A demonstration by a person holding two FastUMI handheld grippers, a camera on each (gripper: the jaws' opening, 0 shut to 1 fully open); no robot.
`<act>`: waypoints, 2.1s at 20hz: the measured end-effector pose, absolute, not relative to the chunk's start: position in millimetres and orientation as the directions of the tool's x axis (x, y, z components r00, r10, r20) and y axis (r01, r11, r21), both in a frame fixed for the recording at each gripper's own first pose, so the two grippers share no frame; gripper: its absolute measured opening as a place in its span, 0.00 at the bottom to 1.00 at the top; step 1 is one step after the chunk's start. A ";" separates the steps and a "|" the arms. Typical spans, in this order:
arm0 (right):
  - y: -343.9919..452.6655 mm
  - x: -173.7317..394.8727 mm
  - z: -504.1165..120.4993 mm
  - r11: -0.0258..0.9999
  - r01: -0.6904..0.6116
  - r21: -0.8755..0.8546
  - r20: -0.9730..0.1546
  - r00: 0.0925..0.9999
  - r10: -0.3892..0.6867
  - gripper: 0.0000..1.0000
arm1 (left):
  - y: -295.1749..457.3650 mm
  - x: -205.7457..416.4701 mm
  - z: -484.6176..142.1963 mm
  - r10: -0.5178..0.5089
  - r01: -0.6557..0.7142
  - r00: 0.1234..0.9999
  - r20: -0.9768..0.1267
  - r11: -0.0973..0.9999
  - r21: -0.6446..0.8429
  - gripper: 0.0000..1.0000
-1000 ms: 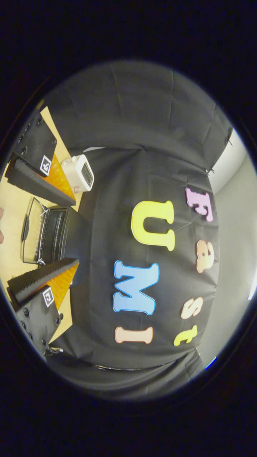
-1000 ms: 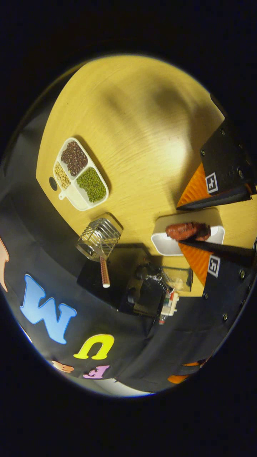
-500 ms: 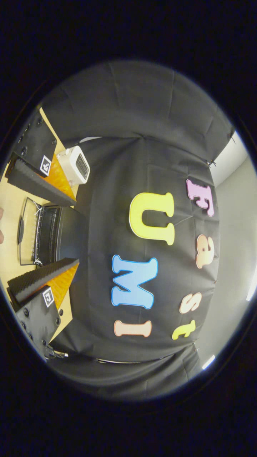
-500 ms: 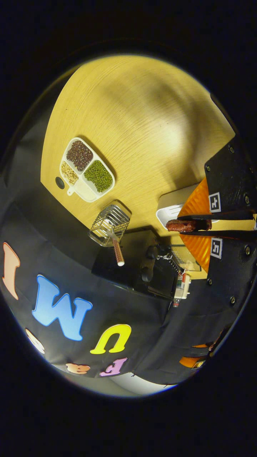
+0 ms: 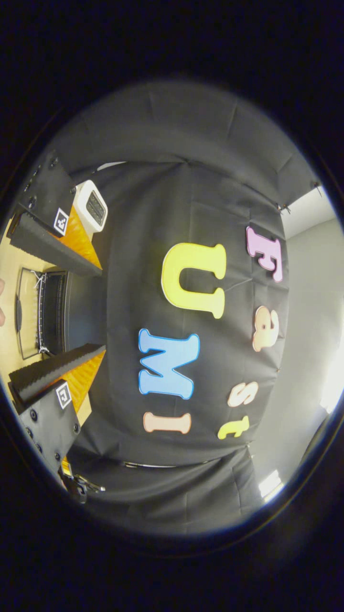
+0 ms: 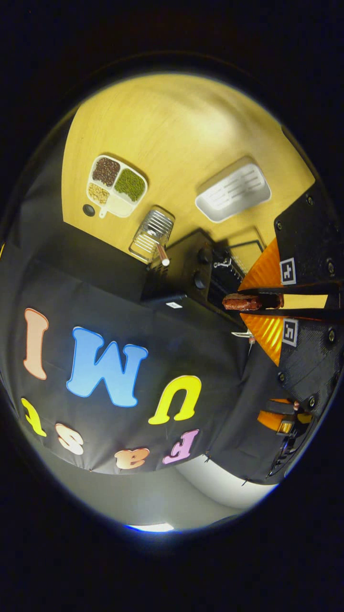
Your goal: Open the electric oven with the left hand, put the food in, and close the electric oven.
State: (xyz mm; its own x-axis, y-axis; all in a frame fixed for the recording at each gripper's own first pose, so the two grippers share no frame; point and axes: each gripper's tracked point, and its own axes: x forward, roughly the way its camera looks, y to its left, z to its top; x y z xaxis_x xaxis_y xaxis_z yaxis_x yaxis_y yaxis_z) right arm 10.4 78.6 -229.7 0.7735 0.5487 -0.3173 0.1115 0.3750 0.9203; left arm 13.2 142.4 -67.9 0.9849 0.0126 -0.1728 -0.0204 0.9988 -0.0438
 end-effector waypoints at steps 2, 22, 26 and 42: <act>105.3 21.2 -224.3 0.348 0.091 0.933 -0.285 0.777 0.562 0.12 | 149.9 10.2 -68.9 -0.010 0.004 0.985 -0.175 0.999 -0.033 0.99; 253.8 179.7 -366.2 0.356 0.293 0.887 -0.423 0.826 0.372 0.11 | 283.9 -35.8 -105.3 0.145 -0.150 0.948 -0.285 0.989 0.007 0.95; 248.7 183.6 -383.0 0.453 0.336 0.826 -0.499 0.809 0.309 0.15 | 286.1 -32.6 -109.4 0.147 -0.157 0.944 -0.295 0.988 -0.009 0.95; 192.7 120.4 -341.2 0.942 0.055 0.332 -0.601 0.781 0.167 0.56 | 212.4 -6.3 -104.3 0.072 -0.086 0.962 -0.263 0.995 -0.045 0.95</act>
State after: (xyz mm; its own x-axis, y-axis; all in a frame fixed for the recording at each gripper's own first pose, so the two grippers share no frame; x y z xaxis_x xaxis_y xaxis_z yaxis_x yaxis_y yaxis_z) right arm 120.4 192.7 -341.2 0.7814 0.1667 -0.6013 0.0548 0.9416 0.3322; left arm -6.3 212.4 -104.3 0.9621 0.0715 -0.2631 -0.0862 0.9953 -0.0447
